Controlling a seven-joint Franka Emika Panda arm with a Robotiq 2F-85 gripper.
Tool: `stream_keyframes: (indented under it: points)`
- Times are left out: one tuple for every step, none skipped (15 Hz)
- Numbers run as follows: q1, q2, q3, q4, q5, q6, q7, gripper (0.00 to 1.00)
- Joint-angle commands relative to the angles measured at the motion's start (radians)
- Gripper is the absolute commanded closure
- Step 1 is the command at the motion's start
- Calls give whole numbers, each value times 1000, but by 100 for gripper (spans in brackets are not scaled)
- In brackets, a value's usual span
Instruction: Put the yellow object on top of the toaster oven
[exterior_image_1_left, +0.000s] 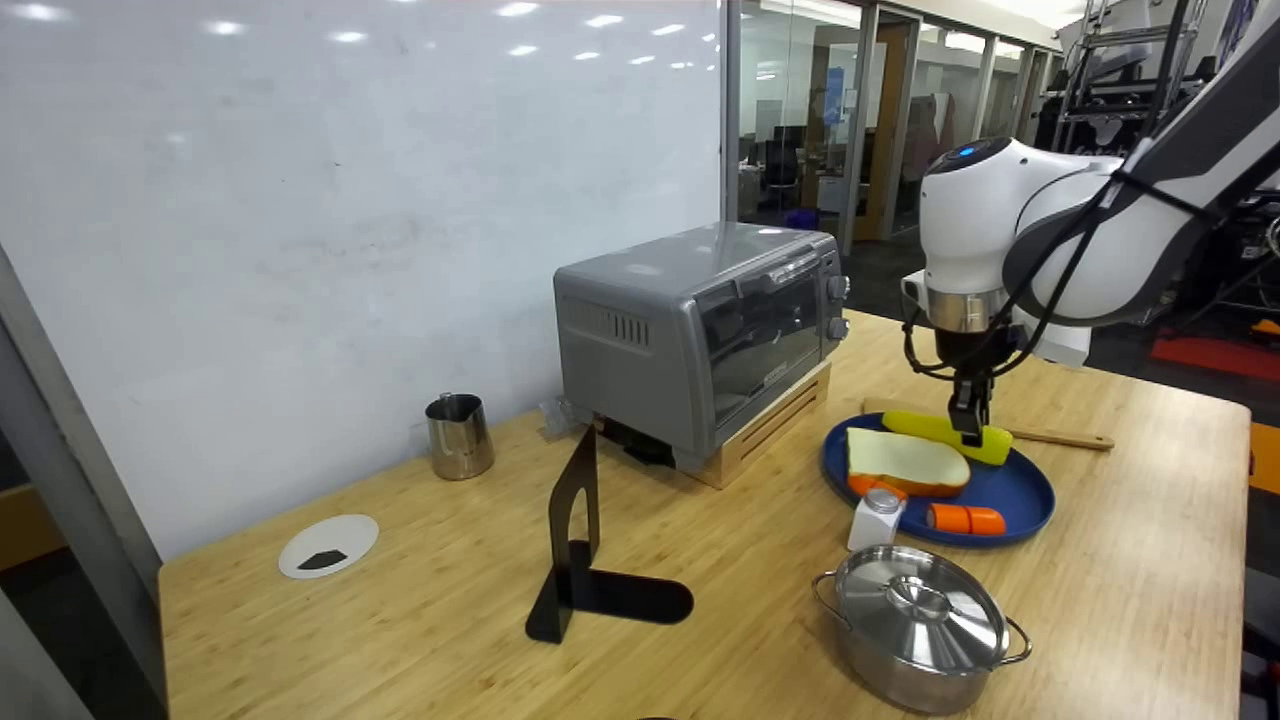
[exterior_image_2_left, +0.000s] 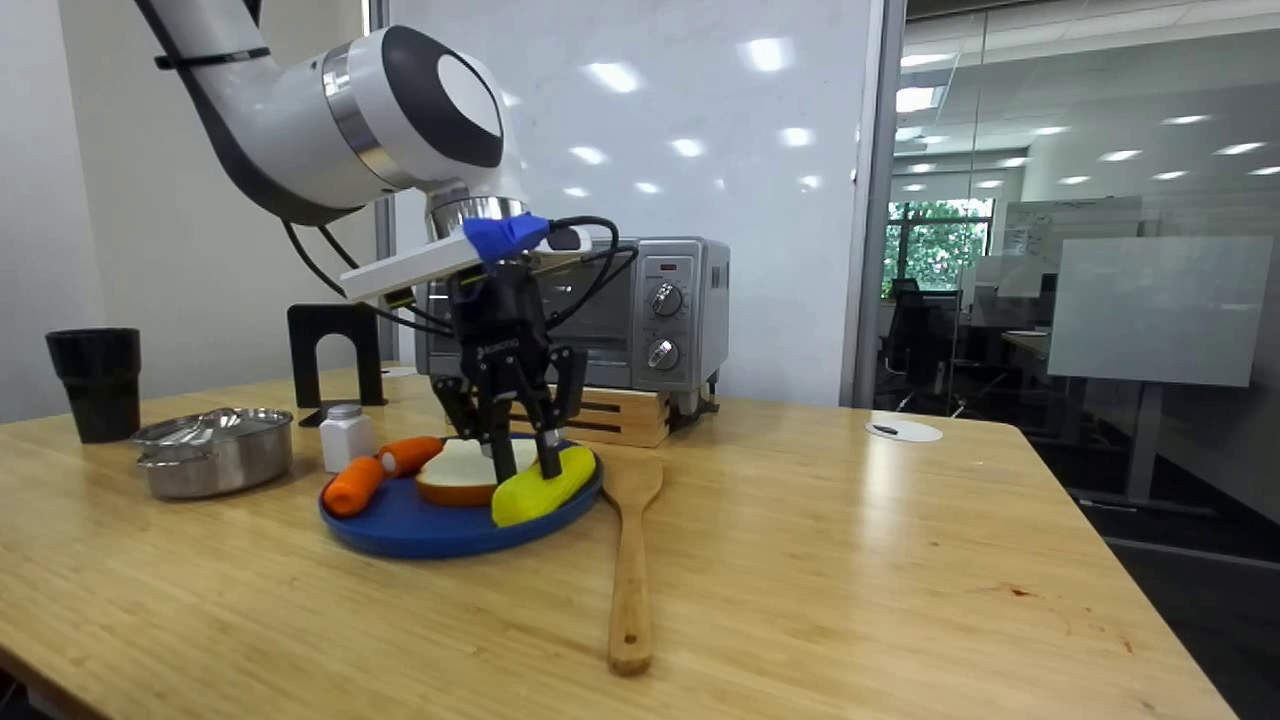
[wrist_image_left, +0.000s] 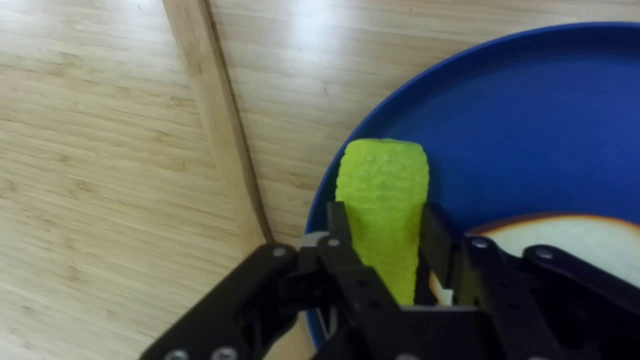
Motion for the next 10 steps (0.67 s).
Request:
stream_keyframes:
  points:
    - [5,22,-2,17,-30,22,27,88]
    - [6,22,-2,19,-31,22,28,93]
    - [7,22,-2,20,-32,22,28,93]
    - [8,21,-1,20,-32,23,29,94]
    - [9,17,0,19,-28,22,26,94]
    - [11,14,1,19,-25,21,24,94]
    - [13,3,3,16,-20,19,23,93]
    - [16,-12,7,13,-9,15,14,93]
    - [22,-33,12,10,-6,9,15,93]
    - [26,-51,18,10,3,0,8,93]
